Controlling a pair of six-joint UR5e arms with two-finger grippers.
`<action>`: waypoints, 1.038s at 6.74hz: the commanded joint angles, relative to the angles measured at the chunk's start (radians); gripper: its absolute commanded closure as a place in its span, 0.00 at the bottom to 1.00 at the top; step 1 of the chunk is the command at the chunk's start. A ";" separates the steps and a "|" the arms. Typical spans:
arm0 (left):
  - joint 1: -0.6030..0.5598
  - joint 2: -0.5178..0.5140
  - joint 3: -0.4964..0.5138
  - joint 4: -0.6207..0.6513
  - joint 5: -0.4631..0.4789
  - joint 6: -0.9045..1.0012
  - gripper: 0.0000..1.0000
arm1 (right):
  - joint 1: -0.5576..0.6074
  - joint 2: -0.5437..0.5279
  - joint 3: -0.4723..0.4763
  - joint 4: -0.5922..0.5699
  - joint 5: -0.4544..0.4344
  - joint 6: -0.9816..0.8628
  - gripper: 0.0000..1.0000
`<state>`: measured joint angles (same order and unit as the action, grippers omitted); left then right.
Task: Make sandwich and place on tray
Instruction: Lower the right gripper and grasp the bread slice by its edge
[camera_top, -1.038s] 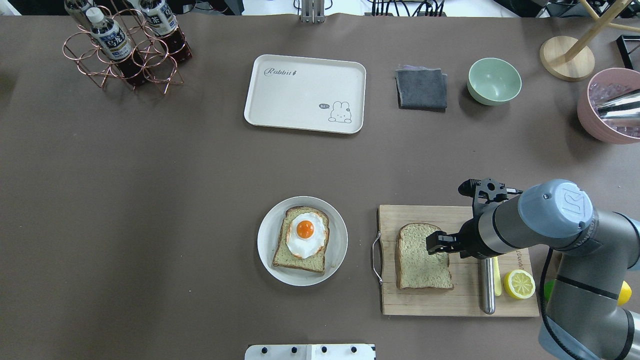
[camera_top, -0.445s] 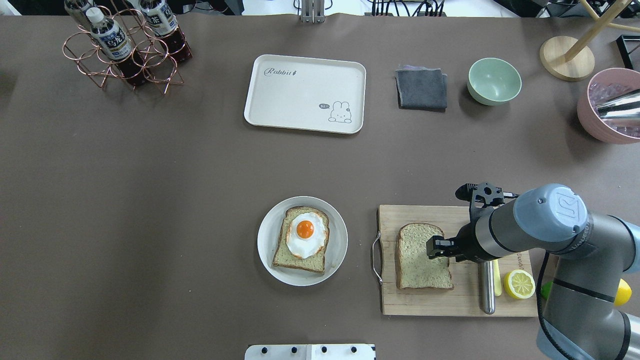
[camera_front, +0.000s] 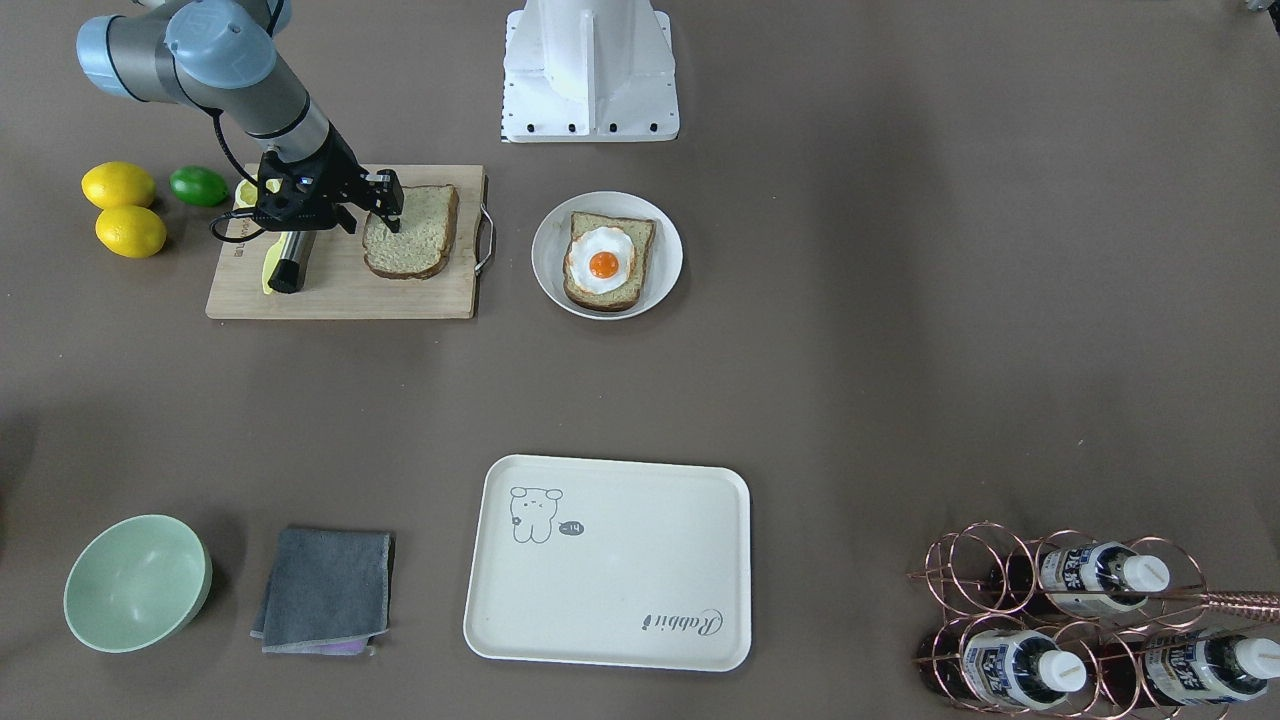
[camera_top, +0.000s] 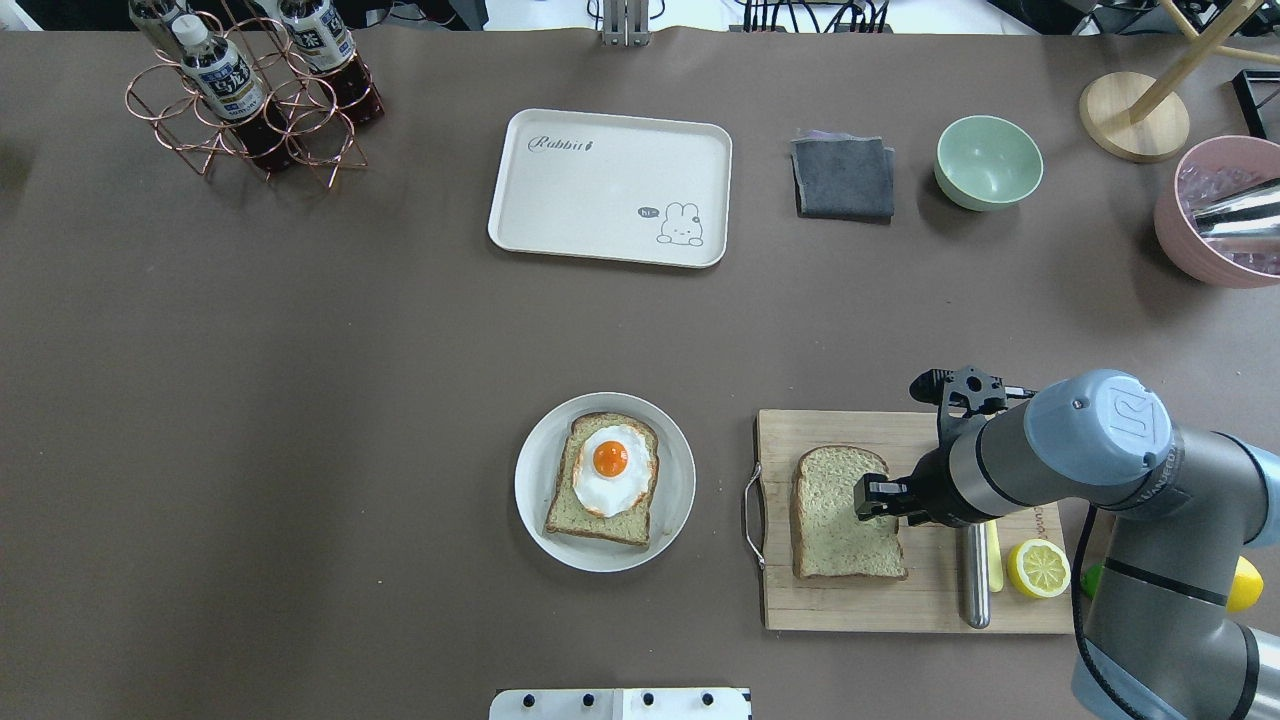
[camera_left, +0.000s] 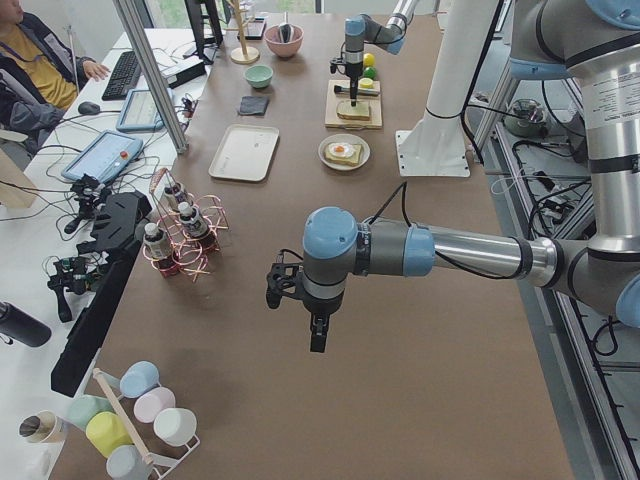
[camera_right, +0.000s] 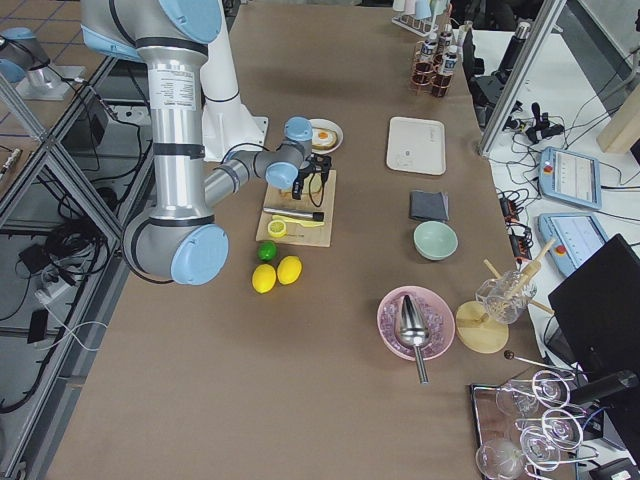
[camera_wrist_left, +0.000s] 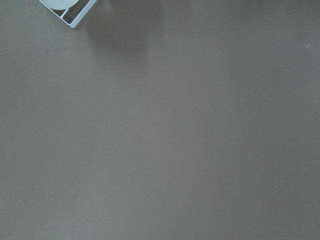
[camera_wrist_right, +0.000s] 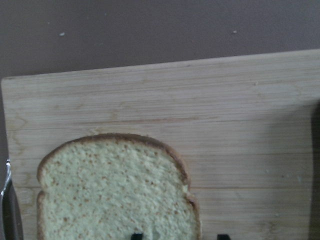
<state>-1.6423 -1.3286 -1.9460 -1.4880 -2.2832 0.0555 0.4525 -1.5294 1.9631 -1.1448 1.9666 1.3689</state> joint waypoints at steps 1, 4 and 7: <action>-0.007 0.000 -0.004 0.000 0.001 0.004 0.02 | -0.001 0.006 -0.003 0.002 0.002 0.007 0.93; -0.011 0.000 -0.005 0.000 0.001 0.004 0.02 | -0.001 0.033 0.010 0.000 0.008 0.048 1.00; -0.011 0.000 -0.005 0.000 -0.001 0.004 0.02 | 0.012 0.148 0.033 0.000 0.012 0.109 1.00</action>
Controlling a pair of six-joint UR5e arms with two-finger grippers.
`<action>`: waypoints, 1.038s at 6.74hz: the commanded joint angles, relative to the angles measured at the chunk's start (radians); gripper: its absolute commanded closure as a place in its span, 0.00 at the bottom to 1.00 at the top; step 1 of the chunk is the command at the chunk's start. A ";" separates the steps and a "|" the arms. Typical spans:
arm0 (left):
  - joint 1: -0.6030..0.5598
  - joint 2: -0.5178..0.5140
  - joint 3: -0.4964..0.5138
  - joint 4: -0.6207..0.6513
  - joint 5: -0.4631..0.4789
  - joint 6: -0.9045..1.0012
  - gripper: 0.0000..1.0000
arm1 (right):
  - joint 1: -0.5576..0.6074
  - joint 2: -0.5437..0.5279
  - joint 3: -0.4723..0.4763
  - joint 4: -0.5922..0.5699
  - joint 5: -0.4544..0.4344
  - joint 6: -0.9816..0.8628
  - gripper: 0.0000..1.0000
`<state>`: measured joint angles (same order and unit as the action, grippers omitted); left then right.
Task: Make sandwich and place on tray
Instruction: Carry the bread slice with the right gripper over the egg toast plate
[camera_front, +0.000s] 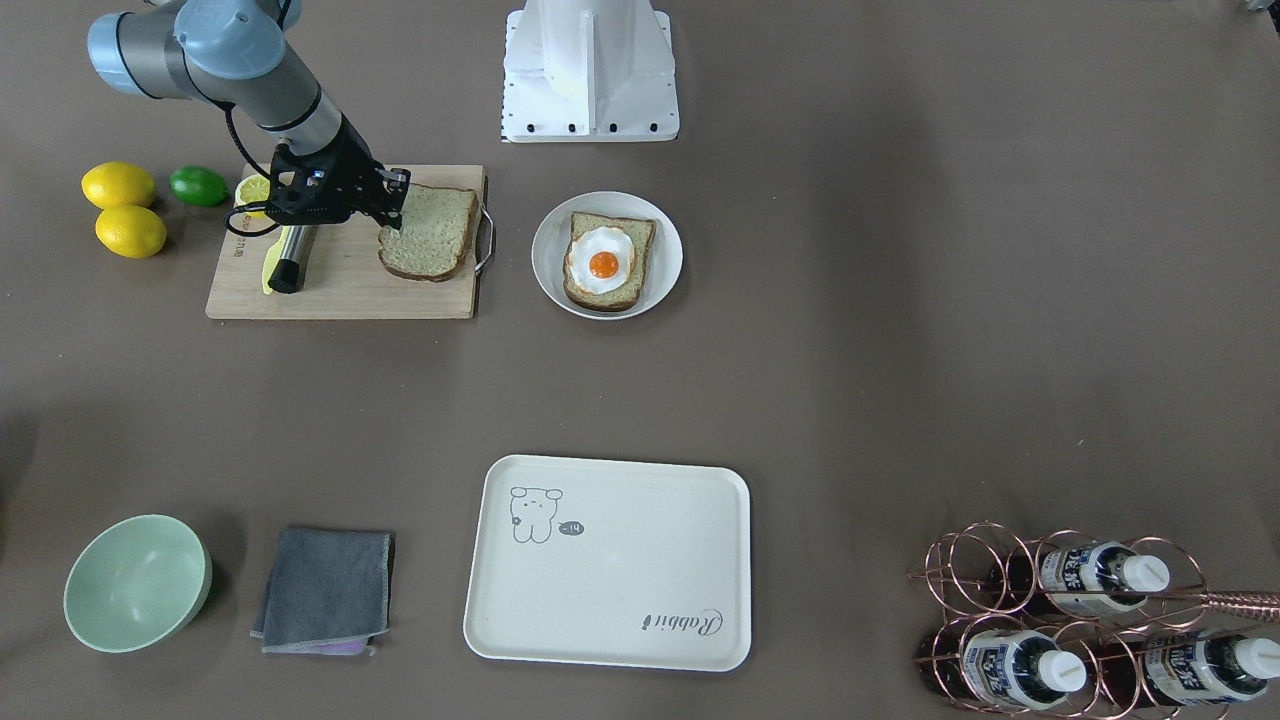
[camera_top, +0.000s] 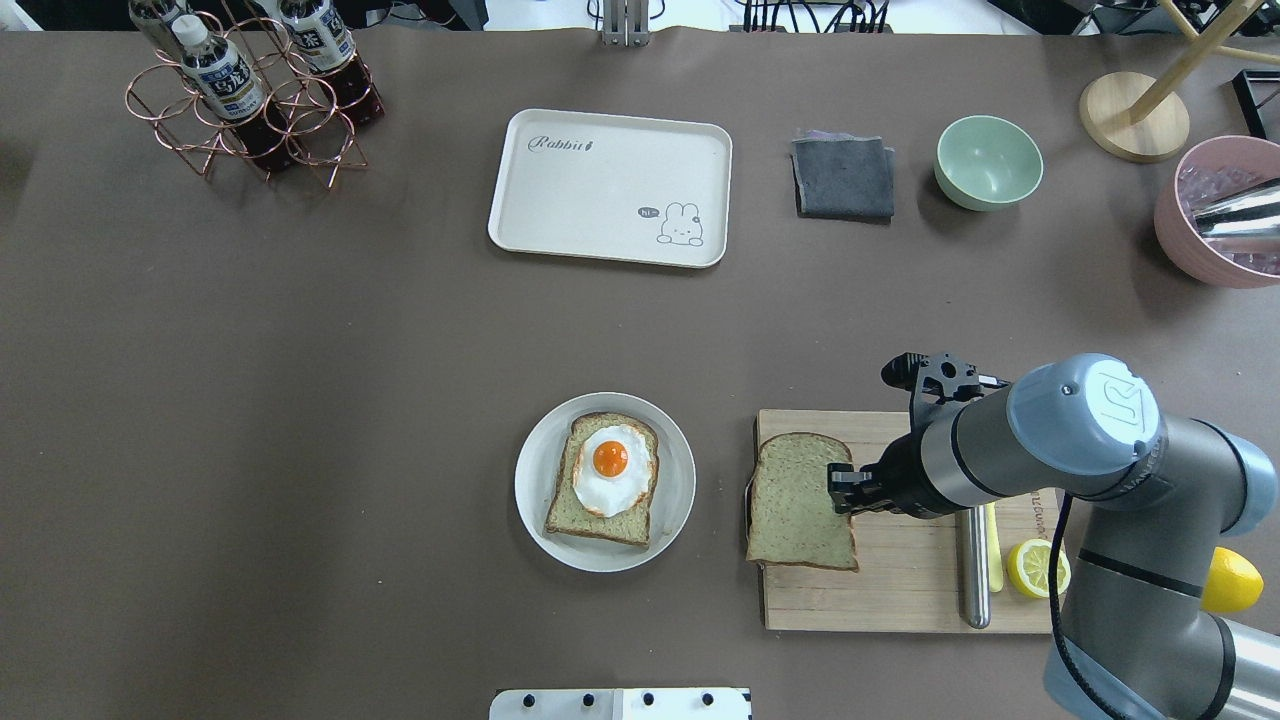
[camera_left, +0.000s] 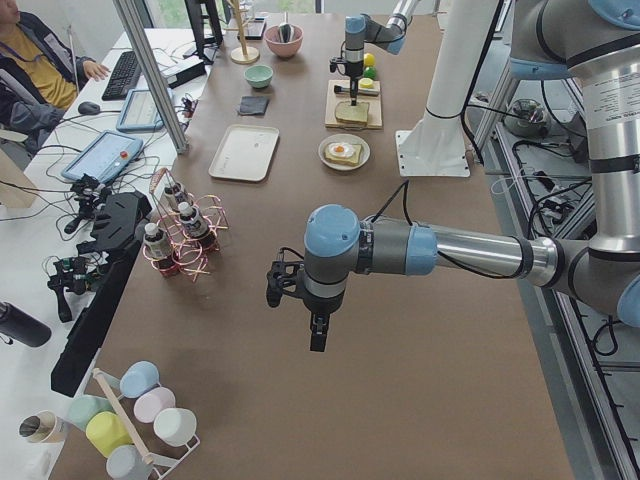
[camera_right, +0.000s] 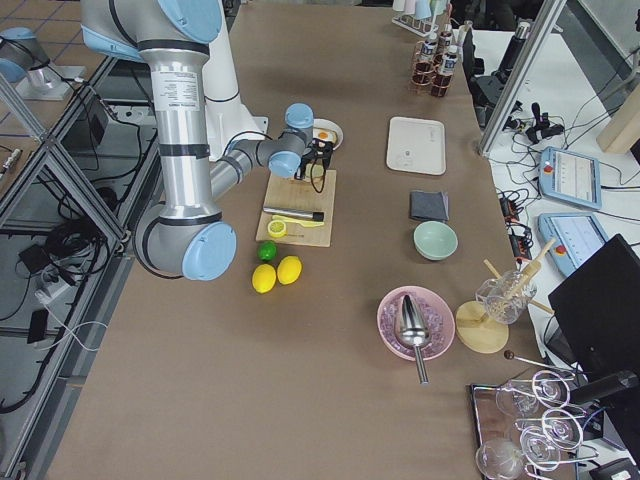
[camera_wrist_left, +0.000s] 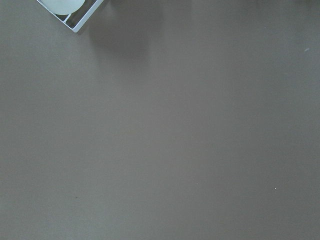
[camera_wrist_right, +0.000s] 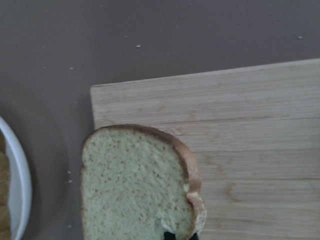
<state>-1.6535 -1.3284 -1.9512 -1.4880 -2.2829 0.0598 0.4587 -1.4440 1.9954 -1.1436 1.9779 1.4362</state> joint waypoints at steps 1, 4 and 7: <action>0.000 -0.003 0.000 0.000 -0.001 0.000 0.02 | 0.003 0.127 -0.032 -0.001 -0.007 0.062 1.00; -0.002 -0.006 0.000 0.000 -0.001 0.000 0.02 | -0.006 0.282 -0.130 -0.001 -0.007 0.131 1.00; -0.002 -0.005 0.005 -0.001 -0.001 0.000 0.02 | -0.015 0.410 -0.246 -0.001 -0.005 0.116 1.00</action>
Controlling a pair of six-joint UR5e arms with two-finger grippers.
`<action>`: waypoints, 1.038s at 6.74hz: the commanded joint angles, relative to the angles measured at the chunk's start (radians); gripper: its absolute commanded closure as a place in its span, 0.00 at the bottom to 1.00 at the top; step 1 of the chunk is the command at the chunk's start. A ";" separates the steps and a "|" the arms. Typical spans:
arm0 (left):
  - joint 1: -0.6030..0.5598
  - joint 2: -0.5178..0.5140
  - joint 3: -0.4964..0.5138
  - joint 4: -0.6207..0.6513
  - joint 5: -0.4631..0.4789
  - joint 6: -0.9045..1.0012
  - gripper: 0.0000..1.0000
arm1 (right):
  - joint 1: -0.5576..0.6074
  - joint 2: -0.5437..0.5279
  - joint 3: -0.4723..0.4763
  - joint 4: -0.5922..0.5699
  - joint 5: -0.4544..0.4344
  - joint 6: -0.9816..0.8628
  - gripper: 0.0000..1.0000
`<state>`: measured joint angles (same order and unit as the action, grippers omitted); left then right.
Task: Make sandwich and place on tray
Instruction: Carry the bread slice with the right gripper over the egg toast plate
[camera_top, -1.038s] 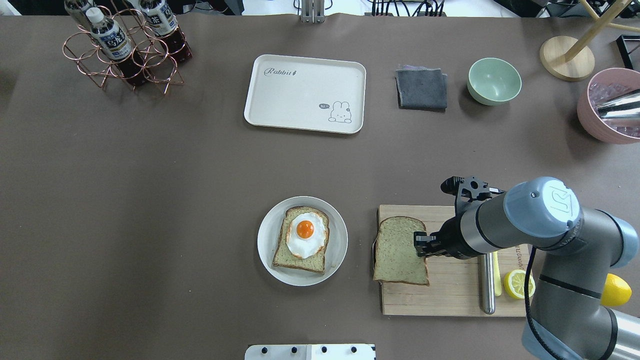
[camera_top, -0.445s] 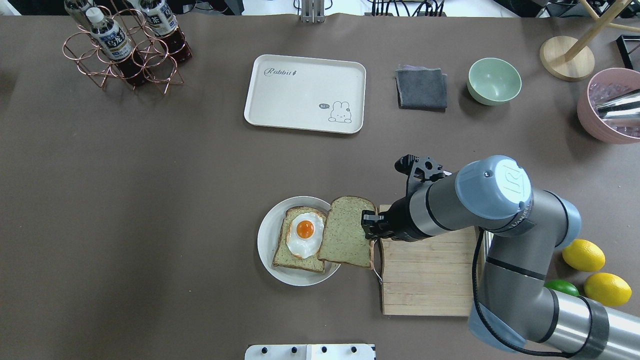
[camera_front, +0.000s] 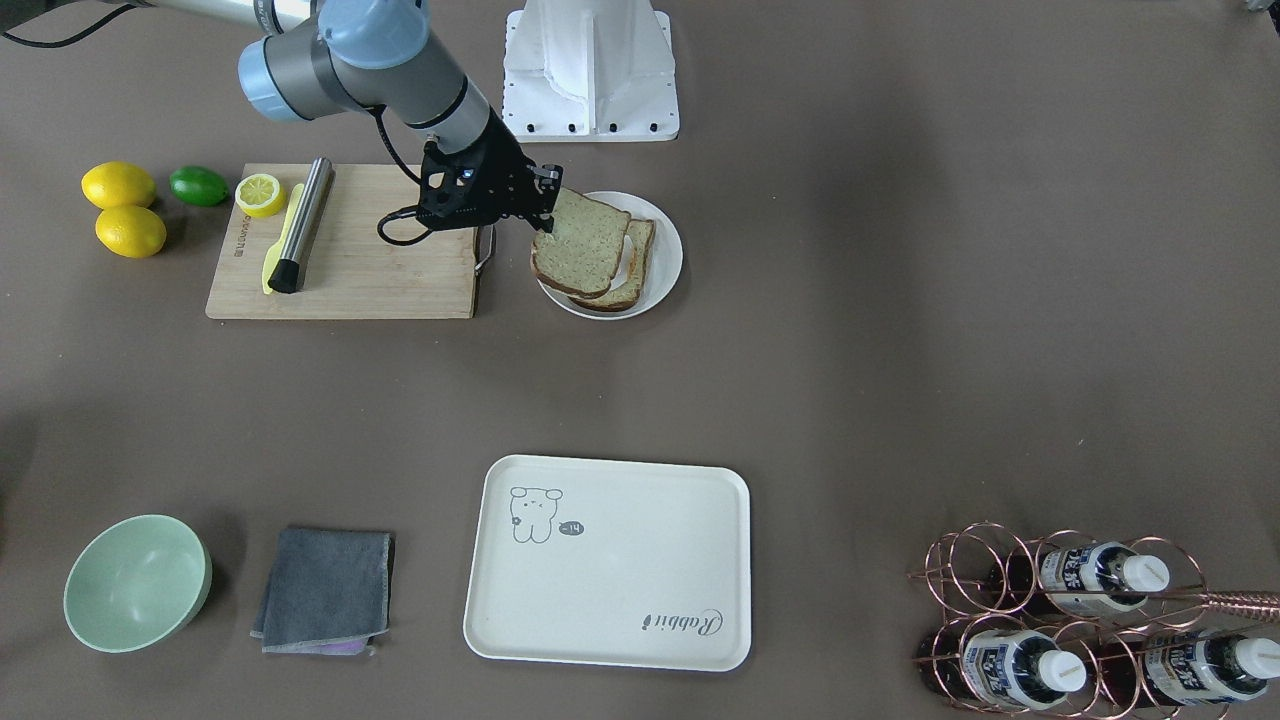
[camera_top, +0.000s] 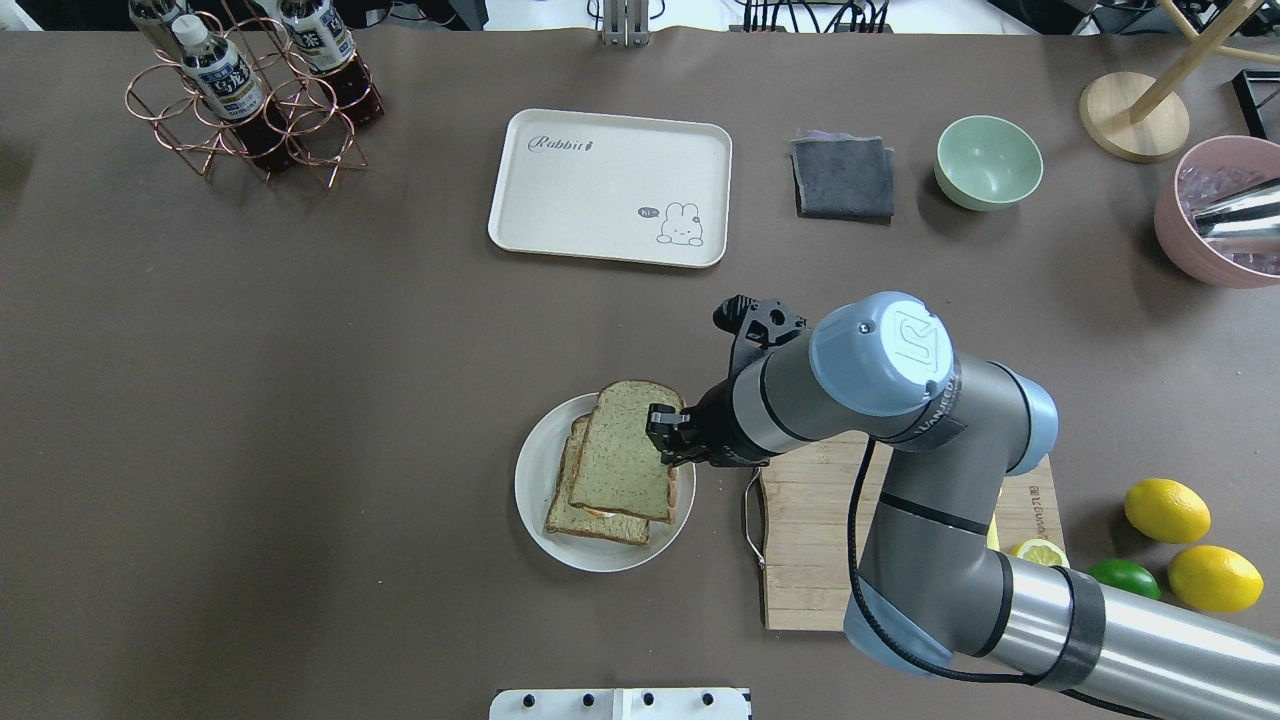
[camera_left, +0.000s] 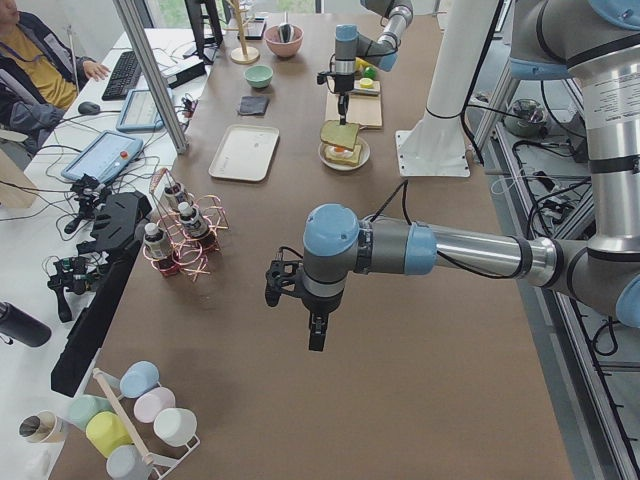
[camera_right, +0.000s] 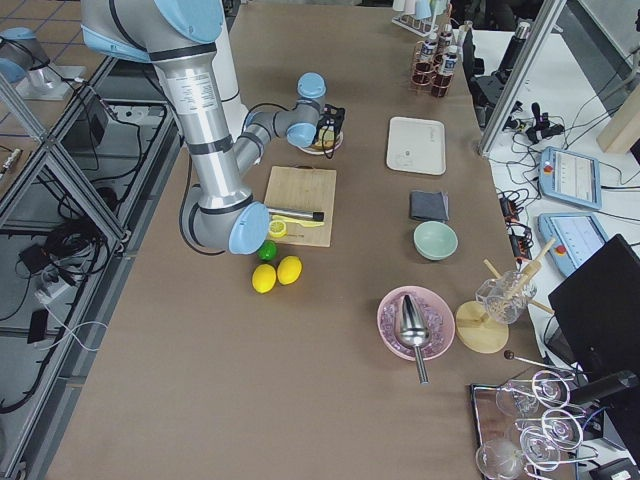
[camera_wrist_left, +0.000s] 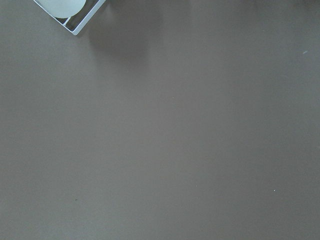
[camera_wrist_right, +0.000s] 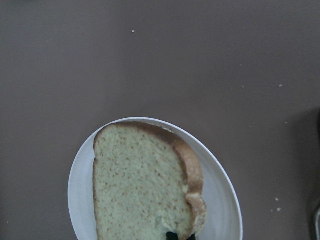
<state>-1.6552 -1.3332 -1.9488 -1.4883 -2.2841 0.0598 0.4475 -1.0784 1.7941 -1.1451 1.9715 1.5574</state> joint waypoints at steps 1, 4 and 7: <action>0.000 0.000 0.001 0.000 -0.001 -0.002 0.02 | -0.010 0.076 -0.085 0.001 0.004 -0.011 1.00; 0.000 0.000 0.001 0.000 -0.005 -0.005 0.02 | -0.030 0.075 -0.091 0.001 0.003 -0.033 1.00; 0.000 0.000 0.002 0.000 -0.008 -0.008 0.02 | -0.033 0.071 -0.091 0.001 0.006 -0.031 1.00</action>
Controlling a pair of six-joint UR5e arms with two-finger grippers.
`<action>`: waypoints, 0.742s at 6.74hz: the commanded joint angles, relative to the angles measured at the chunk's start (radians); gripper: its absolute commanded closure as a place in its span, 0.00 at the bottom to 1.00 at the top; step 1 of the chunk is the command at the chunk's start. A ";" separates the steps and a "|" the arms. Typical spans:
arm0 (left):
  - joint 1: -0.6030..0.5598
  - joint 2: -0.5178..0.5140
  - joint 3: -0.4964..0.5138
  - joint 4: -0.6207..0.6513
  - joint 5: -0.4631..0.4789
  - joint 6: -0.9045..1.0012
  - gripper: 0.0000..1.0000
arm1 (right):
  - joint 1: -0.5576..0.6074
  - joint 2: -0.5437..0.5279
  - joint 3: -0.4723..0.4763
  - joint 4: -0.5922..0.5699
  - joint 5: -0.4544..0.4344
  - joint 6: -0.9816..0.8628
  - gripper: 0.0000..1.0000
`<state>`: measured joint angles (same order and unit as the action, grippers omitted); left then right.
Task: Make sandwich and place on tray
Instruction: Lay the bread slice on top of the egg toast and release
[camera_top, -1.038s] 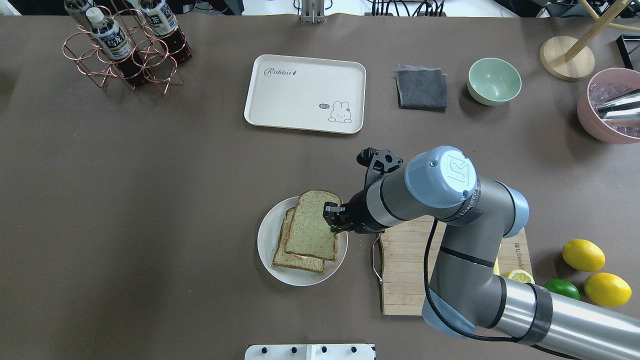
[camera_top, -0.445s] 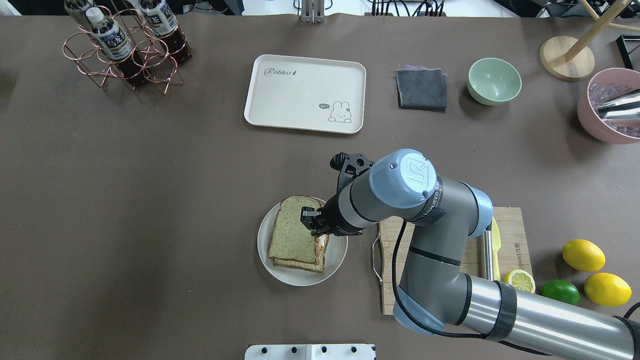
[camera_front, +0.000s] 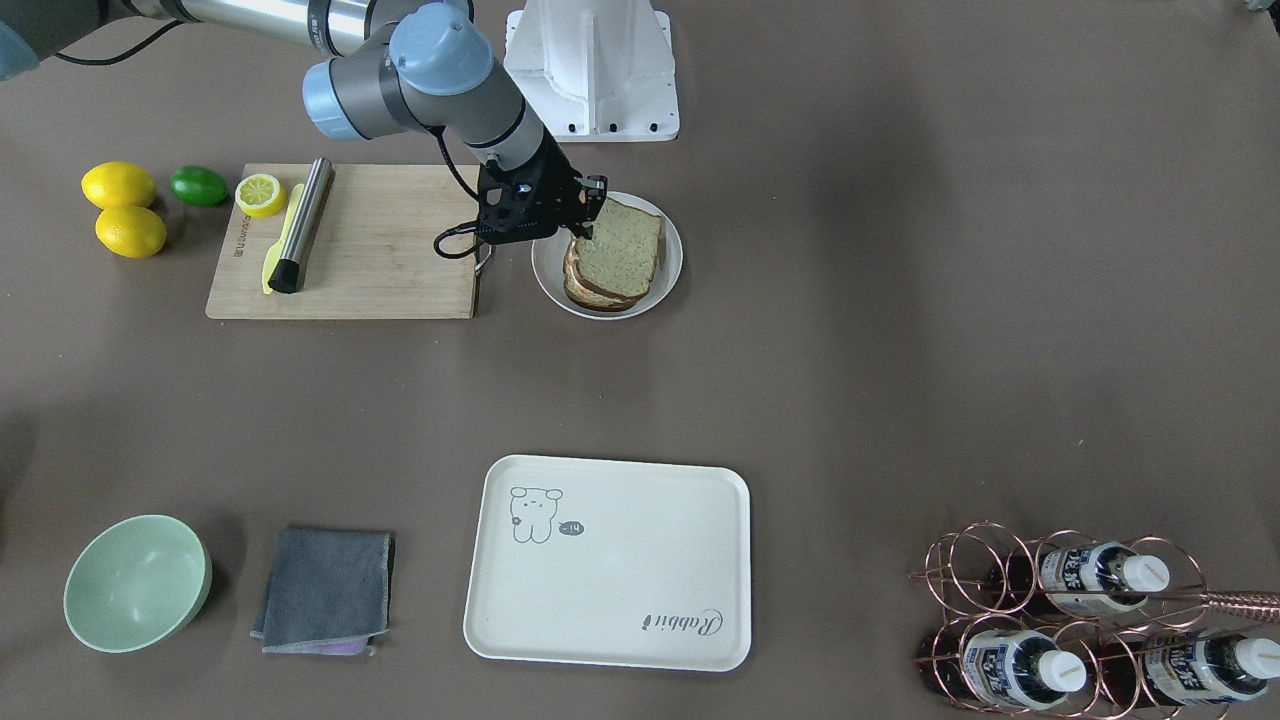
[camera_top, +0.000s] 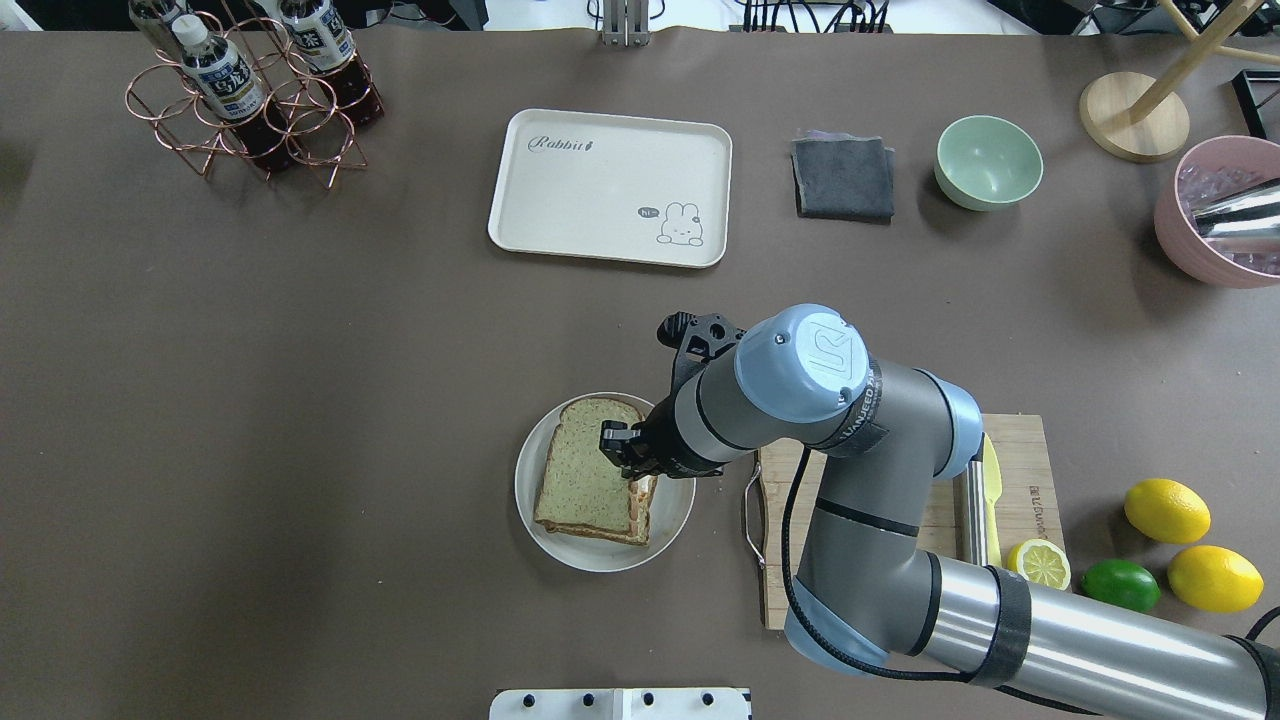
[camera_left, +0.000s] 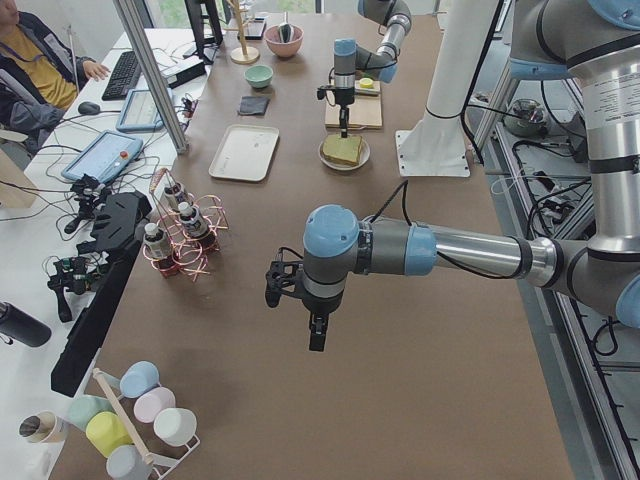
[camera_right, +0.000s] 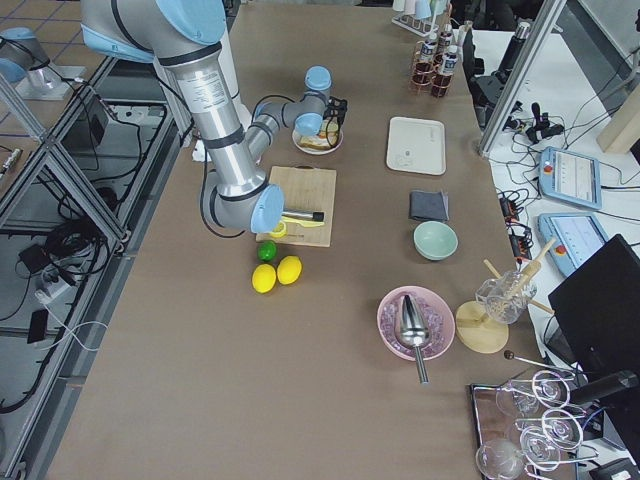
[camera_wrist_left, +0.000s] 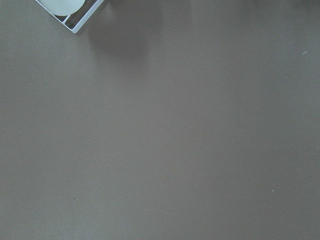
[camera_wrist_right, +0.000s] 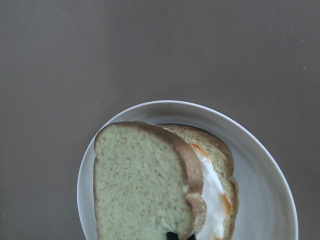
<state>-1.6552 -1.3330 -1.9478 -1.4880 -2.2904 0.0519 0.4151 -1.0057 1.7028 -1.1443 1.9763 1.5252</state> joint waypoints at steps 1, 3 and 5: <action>0.000 -0.002 0.003 0.000 -0.001 -0.001 0.02 | 0.001 -0.004 0.000 0.002 0.002 0.001 1.00; 0.000 -0.002 0.001 0.000 -0.001 -0.001 0.02 | 0.002 -0.008 0.000 0.000 0.004 0.003 1.00; 0.000 0.000 -0.003 0.000 -0.001 -0.001 0.02 | 0.002 -0.011 0.000 0.000 0.004 0.003 1.00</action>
<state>-1.6552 -1.3342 -1.9492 -1.4880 -2.2917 0.0506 0.4171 -1.0158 1.7030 -1.1442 1.9803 1.5278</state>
